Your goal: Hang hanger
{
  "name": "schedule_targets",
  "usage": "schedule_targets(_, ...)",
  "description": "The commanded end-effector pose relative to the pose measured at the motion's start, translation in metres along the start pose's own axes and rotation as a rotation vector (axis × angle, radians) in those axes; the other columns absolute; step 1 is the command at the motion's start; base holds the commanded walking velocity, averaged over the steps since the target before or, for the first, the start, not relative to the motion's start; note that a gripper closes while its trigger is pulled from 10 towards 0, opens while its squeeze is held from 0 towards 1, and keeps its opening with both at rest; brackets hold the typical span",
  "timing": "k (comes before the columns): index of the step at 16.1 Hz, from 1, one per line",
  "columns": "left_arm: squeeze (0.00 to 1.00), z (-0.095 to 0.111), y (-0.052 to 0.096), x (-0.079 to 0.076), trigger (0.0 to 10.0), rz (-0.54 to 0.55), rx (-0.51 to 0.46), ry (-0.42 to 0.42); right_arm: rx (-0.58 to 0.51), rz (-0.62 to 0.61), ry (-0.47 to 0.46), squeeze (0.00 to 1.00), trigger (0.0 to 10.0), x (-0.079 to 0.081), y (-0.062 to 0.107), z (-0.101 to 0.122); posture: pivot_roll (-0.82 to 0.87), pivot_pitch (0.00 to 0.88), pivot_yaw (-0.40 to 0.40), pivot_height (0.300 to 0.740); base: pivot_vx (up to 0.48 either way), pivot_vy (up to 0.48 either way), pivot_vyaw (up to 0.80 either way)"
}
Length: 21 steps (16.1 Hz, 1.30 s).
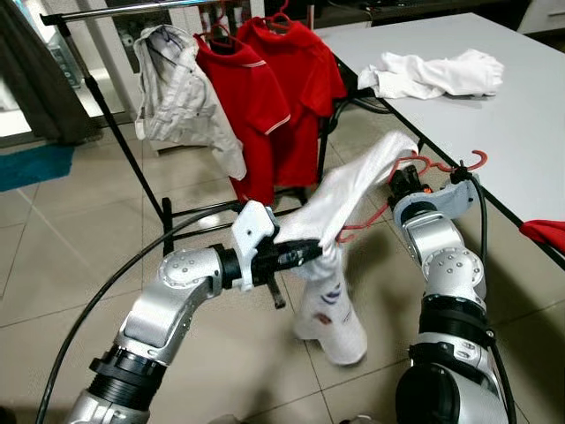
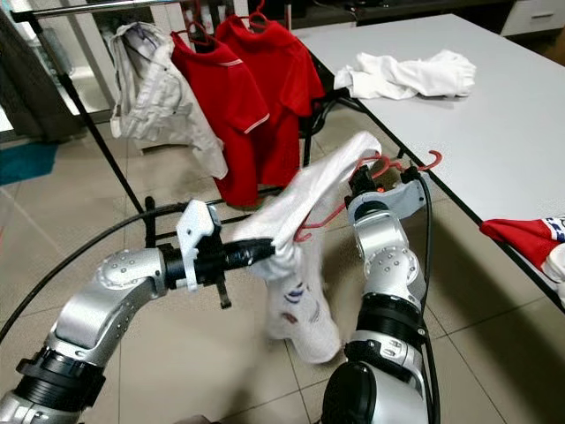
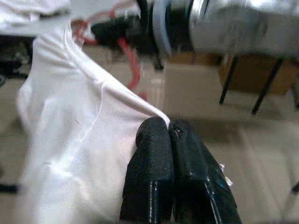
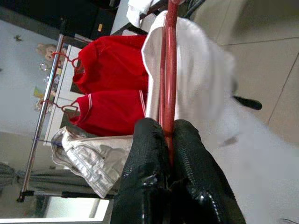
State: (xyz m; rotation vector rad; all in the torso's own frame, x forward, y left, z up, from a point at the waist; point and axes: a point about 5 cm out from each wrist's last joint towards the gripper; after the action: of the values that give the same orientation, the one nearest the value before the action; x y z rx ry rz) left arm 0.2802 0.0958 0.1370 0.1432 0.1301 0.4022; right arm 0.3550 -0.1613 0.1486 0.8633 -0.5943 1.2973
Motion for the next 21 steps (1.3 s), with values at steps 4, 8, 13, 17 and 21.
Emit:
schedule_targets(4,0.0,0.001,0.004,0.003,0.0,-0.022,0.034,-0.038,-0.017,0.075,-0.071,0.0,10.0,0.032,-0.005,0.0,-0.09,0.009,0.072,0.74,0.0,0.0,0.0)
schedule_targets(8,0.0,0.008,-0.001,-0.006,0.0,-0.093,-0.032,0.006,0.001,0.058,-0.051,0.0,10.0,0.035,-0.009,-0.002,-0.08,0.013,0.077,0.74,0.0,0.0,0.0)
schedule_targets(13,0.0,0.019,-0.01,-0.013,0.0,-0.141,-0.08,0.011,0.048,0.026,0.038,0.0,10.0,0.035,-0.01,-0.013,-0.08,0.02,0.085,0.74,0.0,0.0,0.0)
schedule_targets(17,0.0,0.025,-0.022,-0.015,0.0,-0.134,-0.099,-0.013,0.055,0.054,-0.054,0.0,10.0,0.039,-0.009,-0.017,-0.08,0.02,0.086,0.74,0.0,0.0,0.0)
schedule_targets(21,0.0,0.044,-0.015,-0.008,0.0,-0.102,-0.184,-0.015,0.098,0.067,0.135,0.0,10.0,0.033,-0.004,-0.031,-0.08,0.02,0.095,0.74,0.0,0.0,0.0)
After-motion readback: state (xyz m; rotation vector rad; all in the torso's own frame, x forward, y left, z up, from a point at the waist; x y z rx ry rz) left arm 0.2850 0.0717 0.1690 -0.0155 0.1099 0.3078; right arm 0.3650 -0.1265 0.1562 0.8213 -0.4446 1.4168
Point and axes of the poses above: a point about 5 cm out from each wrist's last joint towards the gripper, its own y axis pointing back from the gripper into the wrist, its own z axis along the axis of the wrist's last joint, x = y × z, and after that the axes turned 8 degrees about y, right-handed
